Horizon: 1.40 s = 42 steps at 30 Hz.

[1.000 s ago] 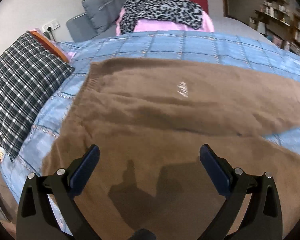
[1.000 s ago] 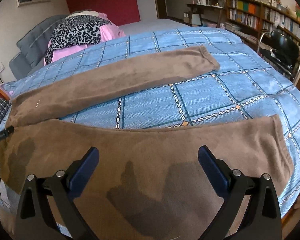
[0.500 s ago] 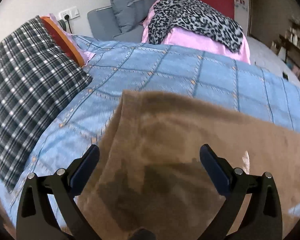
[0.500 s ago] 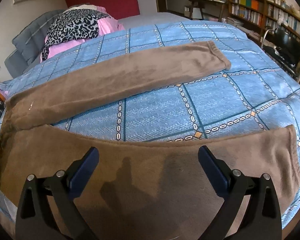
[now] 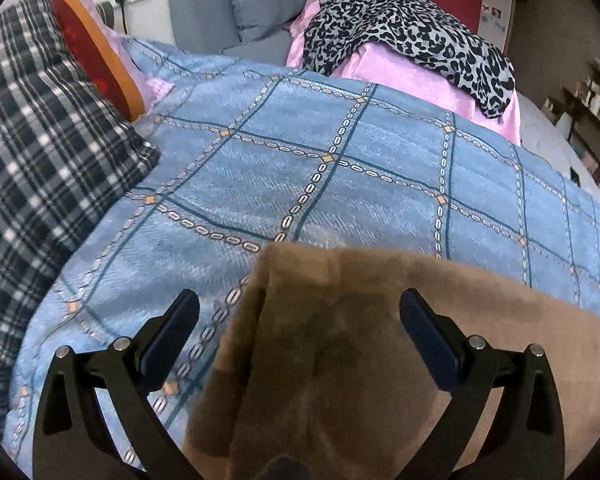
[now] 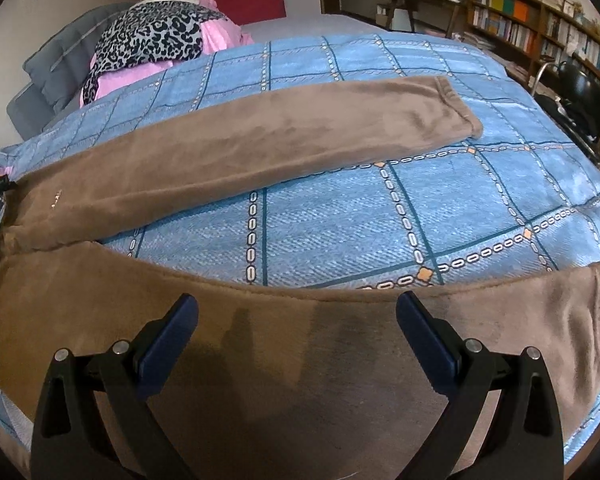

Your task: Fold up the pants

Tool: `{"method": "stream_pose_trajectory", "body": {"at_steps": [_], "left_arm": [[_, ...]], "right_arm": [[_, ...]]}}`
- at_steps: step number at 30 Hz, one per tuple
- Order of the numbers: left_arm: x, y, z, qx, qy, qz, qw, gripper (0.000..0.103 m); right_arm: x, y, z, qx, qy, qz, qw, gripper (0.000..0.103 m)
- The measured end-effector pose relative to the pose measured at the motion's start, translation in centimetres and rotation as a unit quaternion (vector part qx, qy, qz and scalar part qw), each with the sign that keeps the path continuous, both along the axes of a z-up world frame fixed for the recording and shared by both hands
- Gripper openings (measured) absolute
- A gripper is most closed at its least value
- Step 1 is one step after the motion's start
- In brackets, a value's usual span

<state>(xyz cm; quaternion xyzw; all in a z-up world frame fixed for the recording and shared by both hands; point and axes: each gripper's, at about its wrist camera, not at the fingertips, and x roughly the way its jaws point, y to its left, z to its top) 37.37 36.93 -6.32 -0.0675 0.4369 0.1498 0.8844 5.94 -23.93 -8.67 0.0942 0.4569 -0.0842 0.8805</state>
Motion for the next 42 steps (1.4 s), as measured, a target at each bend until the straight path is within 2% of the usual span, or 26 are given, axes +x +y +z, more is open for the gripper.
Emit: {"method": "stream_pose_trajectory", "body": {"at_steps": [3,5,7,10,13,17,24,26,31,34,37,42], "left_arm": [[1.1,0.7,-0.6,-0.015,0.006,-0.008,0.9998,0.1],[2.0,0.7,-1.1,-0.027,0.016,-0.022,0.9993,0.081],[2.7,0.7,-1.6,-0.045,0.027,-0.032,0.9981,0.07],[2.9,0.4,-1.9,-0.028,0.032,-0.019,0.9989,0.046],[2.1,0.1,-1.5,-0.028,0.019,-0.018,0.9993,0.038],[0.3,-1.0,0.1,-0.014,-0.006,-0.035,0.9993,0.036],[-2.8,-1.7,3.1,-0.026,-0.036,-0.045,0.998,0.035],[-3.7,-1.6,4.0,-0.035,-0.044,-0.042,0.9975,0.035],[-6.1,-1.4,5.5,-0.052,-0.057,-0.042,0.9962,0.034],[-8.2,-1.4,6.6,-0.068,-0.076,-0.048,0.9936,0.034],[-10.2,-1.3,7.3,-0.075,-0.089,-0.055,0.9917,0.034],[-14.0,-1.3,8.3,-0.074,-0.103,-0.073,0.9892,0.034]], "right_arm": [[0.4,0.6,-0.2,-0.002,0.002,0.007,1.0,0.098],[0.7,0.8,-0.2,-0.002,0.004,0.01,1.0,0.098],[0.9,0.9,-0.3,0.0,0.005,0.01,1.0,0.098],[1.2,0.7,-0.4,0.004,0.006,0.007,1.0,0.098],[1.6,-0.1,-0.4,0.018,0.008,0.002,1.0,0.098],[2.8,-2.5,0.3,0.005,-0.004,-0.018,1.0,0.098],[7.9,-9.7,2.5,-0.014,-0.029,-0.063,0.998,0.098],[9.9,-12.0,2.8,-0.003,-0.027,-0.075,0.997,0.098],[15.1,-18.6,3.4,0.067,-0.022,-0.12,0.99,0.096],[18.2,-21.5,3.9,0.065,-0.017,-0.157,0.985,0.095],[20.3,-22.9,3.9,0.073,-0.014,-0.169,0.983,0.095],[22.6,-24.9,2.4,0.145,0.0,-0.194,0.97,0.095]]}}
